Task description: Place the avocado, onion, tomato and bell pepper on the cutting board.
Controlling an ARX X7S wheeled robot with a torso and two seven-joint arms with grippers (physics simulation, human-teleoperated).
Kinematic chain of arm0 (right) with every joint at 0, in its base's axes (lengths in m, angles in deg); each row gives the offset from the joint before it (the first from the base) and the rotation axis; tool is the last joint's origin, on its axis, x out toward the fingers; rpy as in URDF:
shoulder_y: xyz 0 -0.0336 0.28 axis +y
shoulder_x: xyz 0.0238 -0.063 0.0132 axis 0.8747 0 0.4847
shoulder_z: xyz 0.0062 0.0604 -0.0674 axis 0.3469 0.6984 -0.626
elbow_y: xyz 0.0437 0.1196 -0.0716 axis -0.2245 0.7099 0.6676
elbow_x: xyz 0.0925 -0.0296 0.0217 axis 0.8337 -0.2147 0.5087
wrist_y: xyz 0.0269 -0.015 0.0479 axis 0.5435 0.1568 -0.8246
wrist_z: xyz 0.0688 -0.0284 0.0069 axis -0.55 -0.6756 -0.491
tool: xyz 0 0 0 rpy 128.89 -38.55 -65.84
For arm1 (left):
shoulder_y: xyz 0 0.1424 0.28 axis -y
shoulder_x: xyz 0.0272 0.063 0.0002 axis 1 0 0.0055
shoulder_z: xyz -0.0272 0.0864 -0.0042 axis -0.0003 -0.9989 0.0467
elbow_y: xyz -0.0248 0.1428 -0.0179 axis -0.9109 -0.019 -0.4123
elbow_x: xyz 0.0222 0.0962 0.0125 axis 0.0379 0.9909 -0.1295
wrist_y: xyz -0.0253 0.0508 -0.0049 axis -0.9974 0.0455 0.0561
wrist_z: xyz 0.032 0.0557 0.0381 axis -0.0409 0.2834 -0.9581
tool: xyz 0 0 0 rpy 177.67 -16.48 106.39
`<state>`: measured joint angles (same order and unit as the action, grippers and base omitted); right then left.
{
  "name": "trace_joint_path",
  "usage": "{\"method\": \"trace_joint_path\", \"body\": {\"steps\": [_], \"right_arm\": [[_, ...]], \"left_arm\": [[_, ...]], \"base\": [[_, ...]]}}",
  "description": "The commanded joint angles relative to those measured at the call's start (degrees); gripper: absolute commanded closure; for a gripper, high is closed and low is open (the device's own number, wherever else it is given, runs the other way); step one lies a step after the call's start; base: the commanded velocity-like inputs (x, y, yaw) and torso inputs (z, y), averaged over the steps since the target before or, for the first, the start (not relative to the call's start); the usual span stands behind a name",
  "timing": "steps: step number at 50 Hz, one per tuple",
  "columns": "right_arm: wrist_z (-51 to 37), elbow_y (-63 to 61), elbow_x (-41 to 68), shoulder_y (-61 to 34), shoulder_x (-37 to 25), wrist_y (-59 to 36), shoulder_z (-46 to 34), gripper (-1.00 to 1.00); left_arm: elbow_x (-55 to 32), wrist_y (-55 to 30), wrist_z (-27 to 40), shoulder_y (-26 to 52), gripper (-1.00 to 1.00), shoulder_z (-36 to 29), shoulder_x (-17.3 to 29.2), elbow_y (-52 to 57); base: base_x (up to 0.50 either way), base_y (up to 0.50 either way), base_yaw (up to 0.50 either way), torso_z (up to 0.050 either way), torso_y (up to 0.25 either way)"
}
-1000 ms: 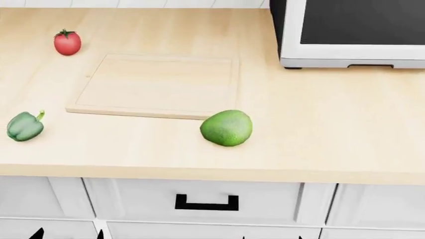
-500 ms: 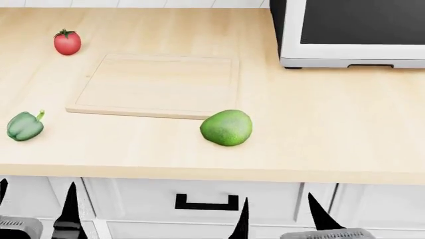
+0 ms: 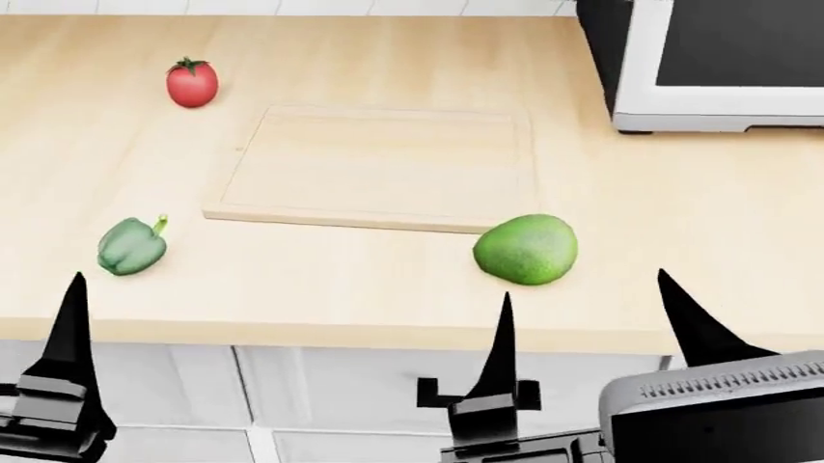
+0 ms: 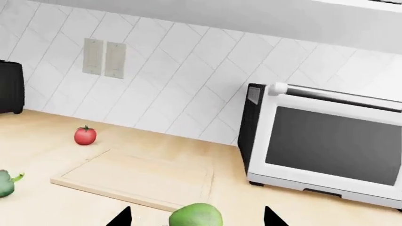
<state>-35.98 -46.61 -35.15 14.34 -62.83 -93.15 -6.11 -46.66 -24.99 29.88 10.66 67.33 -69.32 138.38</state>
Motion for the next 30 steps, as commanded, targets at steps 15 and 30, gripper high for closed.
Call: {"method": "trace_joint_path", "body": {"steps": [15, 30], "right_arm": [[-11.74, -2.38, 23.52, -11.41, -5.82, -11.92, 7.42, -1.00], [-14.36, -2.07, 25.67, -11.62, -7.78, -10.35, 6.13, -1.00]], "left_arm": [[-2.19, -5.55, 0.54, 4.94, -1.00, 2.55, 0.07, 3.70], [-2.62, -4.38, 1.32, 4.01, -1.00, 2.58, 0.48, 3.54]], "base": [[0.06, 0.13, 0.00, 0.000, 0.000], [0.50, 0.00, 0.00, 0.000, 0.001]]}}
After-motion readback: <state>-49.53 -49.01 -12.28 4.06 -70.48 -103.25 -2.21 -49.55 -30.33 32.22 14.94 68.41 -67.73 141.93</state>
